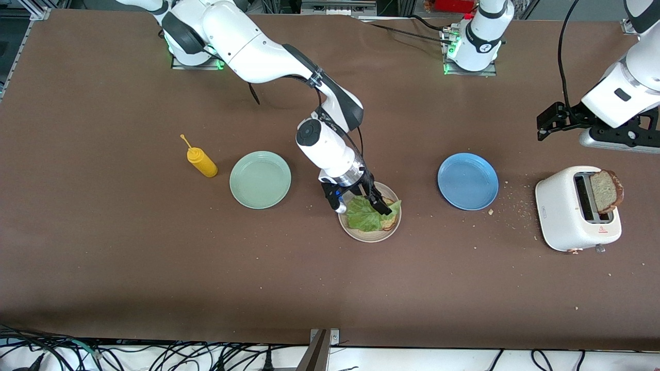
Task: Make sandwich in beige plate with both arms
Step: 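Lower the lettuce onto the bread and open the right gripper, then withdraw the right gripper while the left gripper moves toward the toaster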
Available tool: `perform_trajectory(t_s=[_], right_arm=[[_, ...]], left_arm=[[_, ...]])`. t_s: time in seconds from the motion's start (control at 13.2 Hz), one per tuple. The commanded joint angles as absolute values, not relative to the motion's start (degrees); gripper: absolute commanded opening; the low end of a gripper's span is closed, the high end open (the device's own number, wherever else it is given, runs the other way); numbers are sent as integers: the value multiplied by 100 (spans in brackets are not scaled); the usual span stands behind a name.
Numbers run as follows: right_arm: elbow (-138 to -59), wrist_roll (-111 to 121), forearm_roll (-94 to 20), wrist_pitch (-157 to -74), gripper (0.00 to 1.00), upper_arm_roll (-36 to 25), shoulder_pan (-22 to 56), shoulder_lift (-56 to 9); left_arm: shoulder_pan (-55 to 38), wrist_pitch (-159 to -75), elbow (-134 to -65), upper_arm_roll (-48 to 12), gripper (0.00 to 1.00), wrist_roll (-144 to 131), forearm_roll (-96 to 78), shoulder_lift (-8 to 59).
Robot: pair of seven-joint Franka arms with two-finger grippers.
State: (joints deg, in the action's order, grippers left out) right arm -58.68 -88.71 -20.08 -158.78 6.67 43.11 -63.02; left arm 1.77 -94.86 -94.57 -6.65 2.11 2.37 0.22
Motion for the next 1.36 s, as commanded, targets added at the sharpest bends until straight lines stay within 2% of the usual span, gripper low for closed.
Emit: perform_trajectory(t_s=[0.0, 0.08, 0.23, 0.53, 0.68, 0.83, 1.06, 1.29], right_arm=[[-5871, -8868, -2241, -14974, 99, 695, 4219, -5751], [-5915, -8807, -2241, -14150, 99, 668, 4053, -5391], [-6168, -8405, -2259, -13004, 99, 668, 3763, -4706], [-7389, -6255, -2294, -10772, 100, 467, 3069, -3115], [-7444, -4999, -2268, -9472, 100, 107, 2797, -2674], [-7444, -3567, -2102, -8591, 100, -79, 2358, -2392], [-7593, -1178, -892, -8174, 100, -193, 1760, -2075], [-7787, 376, -703, -8244, 100, -815, 1600, -1828]], left_arm=[[211, -9483, -9378, -668, 100, 325, 220, 53], [211, -9483, -9378, -668, 100, 325, 220, 53], [211, -9483, -9378, -668, 100, 325, 220, 53], [211, -9483, -9378, -668, 100, 325, 220, 53], [211, -9483, -9378, -668, 100, 325, 220, 53], [220, -9483, -9378, -668, 100, 334, 220, 53], [430, -9492, -9378, -650, 100, 334, 228, 114], [825, -9510, -9369, -650, 100, 334, 430, 342]])
